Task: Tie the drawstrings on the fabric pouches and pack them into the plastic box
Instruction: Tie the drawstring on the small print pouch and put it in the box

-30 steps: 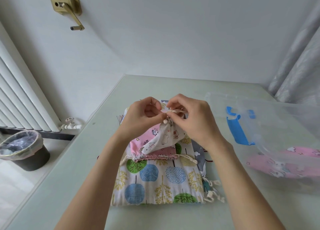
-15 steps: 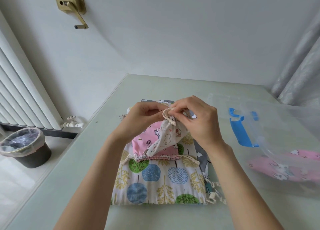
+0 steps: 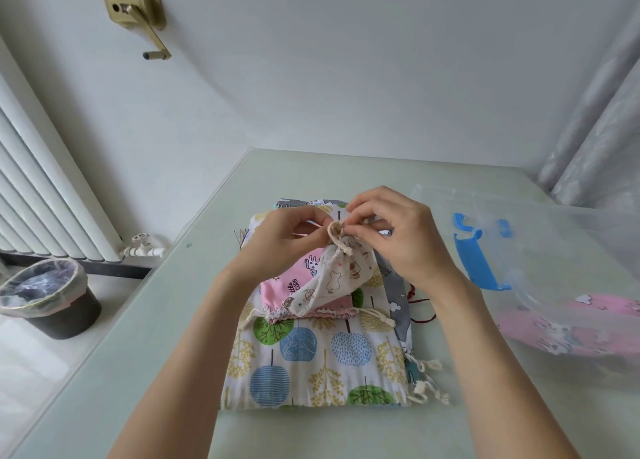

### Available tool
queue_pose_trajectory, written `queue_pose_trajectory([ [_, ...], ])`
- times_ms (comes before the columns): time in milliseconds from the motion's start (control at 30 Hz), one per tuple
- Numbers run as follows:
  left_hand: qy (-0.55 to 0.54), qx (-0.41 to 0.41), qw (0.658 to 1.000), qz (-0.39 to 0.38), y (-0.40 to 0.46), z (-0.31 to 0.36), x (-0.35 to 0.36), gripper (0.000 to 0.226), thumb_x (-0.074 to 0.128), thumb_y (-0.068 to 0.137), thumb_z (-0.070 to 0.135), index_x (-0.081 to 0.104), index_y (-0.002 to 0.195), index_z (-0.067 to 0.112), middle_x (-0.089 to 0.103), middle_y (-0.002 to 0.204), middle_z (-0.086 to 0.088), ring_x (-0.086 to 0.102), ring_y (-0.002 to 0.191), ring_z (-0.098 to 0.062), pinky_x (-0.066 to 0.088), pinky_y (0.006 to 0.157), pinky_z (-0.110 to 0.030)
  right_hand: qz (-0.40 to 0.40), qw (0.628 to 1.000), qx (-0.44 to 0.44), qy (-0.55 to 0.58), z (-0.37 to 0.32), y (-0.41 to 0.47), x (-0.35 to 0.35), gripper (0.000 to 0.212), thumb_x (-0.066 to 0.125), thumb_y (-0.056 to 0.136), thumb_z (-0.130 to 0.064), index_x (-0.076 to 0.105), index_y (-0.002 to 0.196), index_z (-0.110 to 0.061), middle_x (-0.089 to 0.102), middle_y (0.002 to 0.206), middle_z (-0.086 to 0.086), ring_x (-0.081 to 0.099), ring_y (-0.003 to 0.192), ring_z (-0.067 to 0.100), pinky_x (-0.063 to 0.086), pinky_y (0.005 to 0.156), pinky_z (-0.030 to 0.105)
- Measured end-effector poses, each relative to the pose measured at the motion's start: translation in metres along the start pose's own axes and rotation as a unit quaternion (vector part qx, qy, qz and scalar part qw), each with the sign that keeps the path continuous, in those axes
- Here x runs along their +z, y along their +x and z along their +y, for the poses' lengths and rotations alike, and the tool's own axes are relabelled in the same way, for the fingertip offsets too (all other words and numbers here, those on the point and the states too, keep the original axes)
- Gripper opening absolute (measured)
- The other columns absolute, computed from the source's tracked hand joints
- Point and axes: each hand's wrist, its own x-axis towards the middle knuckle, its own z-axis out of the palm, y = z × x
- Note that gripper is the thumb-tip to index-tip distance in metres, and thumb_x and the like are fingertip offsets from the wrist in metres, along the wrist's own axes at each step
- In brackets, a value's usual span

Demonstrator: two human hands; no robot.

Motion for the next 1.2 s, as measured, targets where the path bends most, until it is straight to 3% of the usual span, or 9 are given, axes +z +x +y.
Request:
queue_pose_trajectory([
  [133, 0.043, 0.001, 0.998, 0.046, -0.001, 0.001, 0.000, 0.010, 0.065, 0.086, 0.009, 0.064, 0.080, 0.001, 0.063, 0.053, 0.013, 0.052, 0.045, 0.004, 0.034, 0.049, -0.007, -0.005, 0.997, -0.008, -0.074, 0.000, 0.000, -0.001, 0.019, 0.068, 0.081, -0.027, 0.064, 0.080, -0.008, 0.066, 0.083, 0.001, 0.063, 0.071, 0.013, 0.054, 0.062, 0.035],
  [233, 0.085, 0.003, 0.994, 0.065, -0.002, 0.004, -0.001, 0.010, 0.062, 0.084, -0.002, 0.060, 0.074, 0.000, 0.055, 0.043, 0.018, 0.047, 0.037, 0.006, 0.030, 0.043, -0.004, -0.024, 0.991, 0.004, -0.129, 0.000, 0.000, -0.010, 0.030, 0.056, 0.085, -0.039, 0.061, 0.081, -0.010, 0.068, 0.092, -0.002, 0.065, 0.070, 0.015, 0.055, 0.060, 0.039],
  [433, 0.259, 0.056, 0.957, 0.119, -0.001, -0.001, -0.011, 0.017, 0.071, 0.074, 0.010, 0.059, 0.066, 0.019, 0.062, 0.067, 0.014, 0.063, 0.062, 0.000, 0.051, 0.061, -0.014, -0.076, 0.970, 0.013, -0.229, -0.009, 0.000, -0.008, 0.020, 0.060, 0.089, -0.028, 0.061, 0.086, -0.008, 0.066, 0.096, 0.001, 0.064, 0.077, 0.024, 0.048, 0.064, 0.032],
  [500, 0.255, 0.088, 0.956, 0.112, -0.002, 0.000, -0.013, 0.015, 0.067, 0.079, 0.010, 0.059, 0.072, 0.021, 0.063, 0.072, 0.013, 0.064, 0.068, 0.001, 0.053, 0.067, -0.014, -0.066, 0.969, 0.008, -0.238, -0.010, 0.003, -0.009, 0.015, 0.064, 0.086, -0.023, 0.062, 0.083, -0.008, 0.064, 0.108, 0.005, 0.060, 0.095, 0.025, 0.045, 0.077, 0.035],
  [567, 0.182, 0.070, 0.978, 0.077, -0.001, 0.001, -0.012, 0.017, 0.059, 0.087, 0.010, 0.056, 0.076, 0.023, 0.065, 0.077, 0.008, 0.063, 0.074, 0.000, 0.053, 0.068, -0.015, -0.041, 0.969, 0.011, -0.244, -0.011, 0.004, -0.011, 0.013, 0.065, 0.086, -0.021, 0.061, 0.083, -0.008, 0.061, 0.102, 0.006, 0.056, 0.087, 0.020, 0.045, 0.071, 0.033],
  [700, 0.053, 0.014, 0.998, 0.028, 0.003, -0.002, -0.002, 0.019, 0.038, 0.088, 0.022, 0.049, 0.075, 0.015, 0.054, 0.070, 0.003, 0.052, 0.067, -0.013, 0.047, 0.060, -0.029, -0.070, 0.987, 0.112, -0.089, -0.017, 0.003, -0.007, 0.008, 0.057, 0.091, -0.022, 0.055, 0.090, -0.014, 0.058, 0.078, -0.011, 0.059, 0.068, 0.012, 0.052, 0.064, 0.035],
  [900, 0.164, 0.077, 0.980, 0.076, 0.005, -0.009, -0.002, 0.033, 0.045, 0.098, 0.027, 0.051, 0.069, 0.014, 0.049, 0.059, 0.010, 0.045, 0.055, -0.009, 0.036, 0.056, -0.026, -0.016, 0.951, 0.237, 0.198, -0.019, -0.002, -0.003, 0.015, 0.063, 0.086, -0.007, 0.054, 0.094, -0.017, 0.064, 0.070, -0.003, 0.059, 0.057, 0.012, 0.048, 0.055, 0.023],
  [1000, 0.237, 0.119, 0.957, 0.121, 0.007, -0.012, 0.000, 0.033, 0.048, 0.097, 0.029, 0.057, 0.073, 0.008, 0.056, 0.063, 0.014, 0.051, 0.056, 0.001, 0.034, 0.051, -0.013, -0.013, 0.938, 0.267, 0.219, -0.018, -0.011, -0.006, 0.020, 0.062, 0.086, -0.001, 0.052, 0.090, -0.018, 0.062, 0.069, 0.000, 0.055, 0.057, 0.012, 0.045, 0.055, 0.023],
  [1200, 0.269, 0.133, 0.946, 0.123, 0.009, -0.020, 0.009, 0.036, 0.041, 0.093, 0.035, 0.055, 0.073, 0.009, 0.063, 0.070, 0.000, 0.053, 0.059, -0.013, 0.042, 0.055, -0.030, -0.003, 0.938, 0.281, 0.204, -0.022, -0.027, -0.010, 0.024, 0.061, 0.085, 0.003, 0.052, 0.082, -0.019, 0.056, 0.071, 0.001, 0.051, 0.062, 0.014, 0.043, 0.056, 0.021],
])
